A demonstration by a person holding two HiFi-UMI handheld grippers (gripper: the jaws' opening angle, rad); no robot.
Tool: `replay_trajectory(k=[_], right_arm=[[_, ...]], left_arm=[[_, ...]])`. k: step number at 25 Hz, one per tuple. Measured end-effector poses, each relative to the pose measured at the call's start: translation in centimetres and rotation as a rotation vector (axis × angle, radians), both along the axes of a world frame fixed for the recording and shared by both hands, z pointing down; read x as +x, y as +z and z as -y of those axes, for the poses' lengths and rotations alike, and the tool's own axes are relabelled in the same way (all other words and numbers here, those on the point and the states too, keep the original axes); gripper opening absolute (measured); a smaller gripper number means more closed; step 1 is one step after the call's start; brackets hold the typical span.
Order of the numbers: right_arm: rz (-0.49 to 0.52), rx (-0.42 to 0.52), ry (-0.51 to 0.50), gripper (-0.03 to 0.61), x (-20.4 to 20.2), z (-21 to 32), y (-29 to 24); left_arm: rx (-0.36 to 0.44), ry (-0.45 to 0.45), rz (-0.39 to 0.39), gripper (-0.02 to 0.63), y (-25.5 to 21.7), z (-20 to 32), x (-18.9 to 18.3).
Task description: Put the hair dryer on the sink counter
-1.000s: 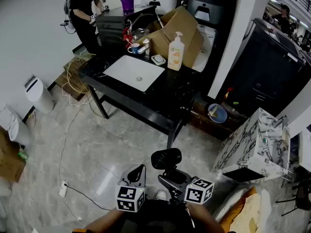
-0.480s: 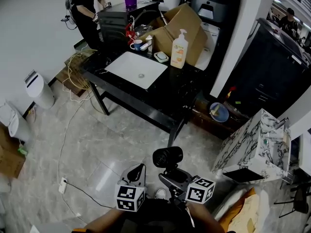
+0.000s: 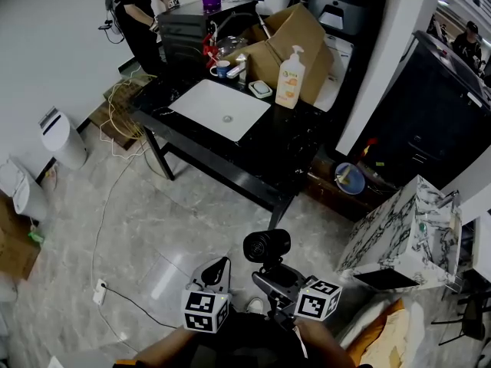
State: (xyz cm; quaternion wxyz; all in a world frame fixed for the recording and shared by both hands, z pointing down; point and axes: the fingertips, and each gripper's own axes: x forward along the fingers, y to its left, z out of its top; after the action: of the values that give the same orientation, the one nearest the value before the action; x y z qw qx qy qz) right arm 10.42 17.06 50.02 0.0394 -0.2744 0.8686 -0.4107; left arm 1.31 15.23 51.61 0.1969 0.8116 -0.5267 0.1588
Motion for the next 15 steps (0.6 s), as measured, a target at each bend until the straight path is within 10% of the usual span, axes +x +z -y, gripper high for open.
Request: replay_trajectory(k=[15], right_arm=[[-0.009,0.004,0.050,0.295,-2.5,6.7,-0.5]], left_arm=[[0.012,0.047,-0.010,0.008,-0.5,7.2,-2.5]])
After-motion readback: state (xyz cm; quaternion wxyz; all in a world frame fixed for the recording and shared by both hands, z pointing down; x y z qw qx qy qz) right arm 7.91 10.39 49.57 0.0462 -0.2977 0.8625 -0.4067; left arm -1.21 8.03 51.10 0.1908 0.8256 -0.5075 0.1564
